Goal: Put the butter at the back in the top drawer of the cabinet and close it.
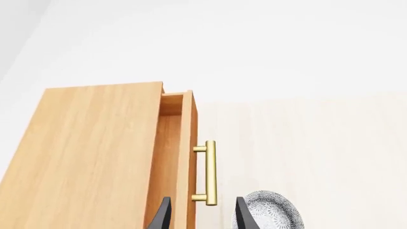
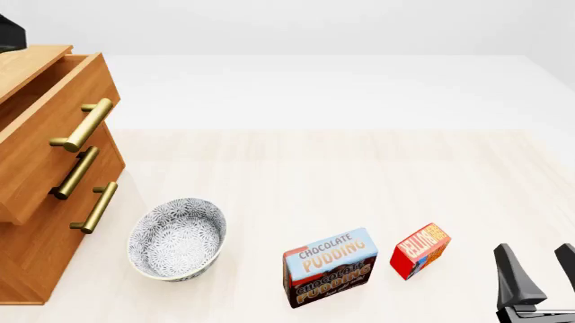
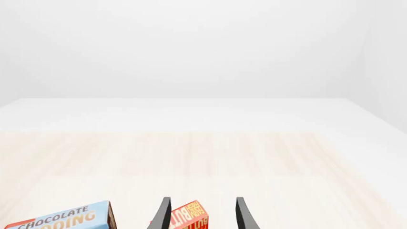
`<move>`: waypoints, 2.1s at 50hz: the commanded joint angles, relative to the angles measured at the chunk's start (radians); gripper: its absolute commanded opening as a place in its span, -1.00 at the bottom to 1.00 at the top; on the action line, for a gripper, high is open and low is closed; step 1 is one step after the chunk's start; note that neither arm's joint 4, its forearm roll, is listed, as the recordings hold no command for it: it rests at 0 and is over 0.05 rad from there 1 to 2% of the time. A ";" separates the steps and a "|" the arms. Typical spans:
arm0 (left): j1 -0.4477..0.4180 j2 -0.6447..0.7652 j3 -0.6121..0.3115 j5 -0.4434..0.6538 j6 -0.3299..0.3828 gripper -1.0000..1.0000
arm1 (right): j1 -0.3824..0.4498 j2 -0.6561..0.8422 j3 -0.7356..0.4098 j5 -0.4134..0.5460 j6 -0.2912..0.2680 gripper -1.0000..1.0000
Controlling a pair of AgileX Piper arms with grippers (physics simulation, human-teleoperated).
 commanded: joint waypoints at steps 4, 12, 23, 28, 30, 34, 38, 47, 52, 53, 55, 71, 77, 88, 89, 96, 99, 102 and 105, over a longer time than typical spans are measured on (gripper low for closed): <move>0.002 0.002 0.026 -0.018 -0.005 1.00 | 0.000 0.000 0.000 0.000 0.000 1.00; 0.008 0.001 0.041 -0.029 -0.006 1.00 | 0.000 0.000 0.000 0.000 0.000 1.00; 0.014 -0.001 0.061 -0.044 -0.009 1.00 | 0.000 0.000 0.000 0.000 0.000 1.00; 0.022 -0.004 0.073 -0.051 -0.005 1.00 | 0.000 0.000 0.000 0.000 0.000 1.00; 0.022 -0.004 0.074 -0.052 -0.006 1.00 | 0.000 0.000 0.000 0.000 0.000 1.00; 0.022 -0.005 0.085 -0.058 -0.006 1.00 | 0.000 0.000 0.000 0.000 0.000 1.00; 0.023 -0.005 0.092 -0.063 -0.006 1.00 | 0.000 0.000 0.000 0.000 0.000 1.00; 0.029 -0.005 0.112 -0.075 -0.006 1.00 | 0.000 0.000 0.000 0.000 0.000 1.00; 0.031 -0.004 0.127 -0.085 -0.007 1.00 | 0.000 0.000 0.000 0.000 0.000 1.00; 0.030 -0.003 0.129 -0.086 -0.008 1.00 | 0.000 0.000 0.000 0.000 0.000 1.00; 0.032 -0.003 0.133 -0.088 -0.008 1.00 | 0.000 0.000 0.000 0.000 0.000 1.00; 0.035 0.003 0.158 -0.106 -0.011 1.00 | 0.000 0.000 0.000 0.000 0.000 1.00; 0.034 0.007 0.164 -0.108 -0.014 1.00 | 0.000 0.000 0.000 0.000 0.000 1.00; 0.032 0.009 0.174 -0.112 -0.017 1.00 | 0.000 0.000 0.000 0.000 0.000 1.00; 0.032 0.009 0.178 -0.114 -0.017 1.00 | 0.000 0.000 0.000 0.000 0.000 1.00; 0.032 0.016 0.178 -0.116 -0.018 1.00 | 0.000 0.000 0.000 0.000 0.000 1.00; 0.043 0.012 0.191 -0.127 -0.007 1.00 | 0.000 0.000 0.000 0.000 0.000 1.00; 0.042 0.014 0.196 -0.128 -0.009 1.00 | 0.000 0.000 0.000 0.000 0.000 1.00; 0.045 0.018 0.195 -0.128 -0.009 1.00 | 0.000 0.000 0.000 0.000 0.000 1.00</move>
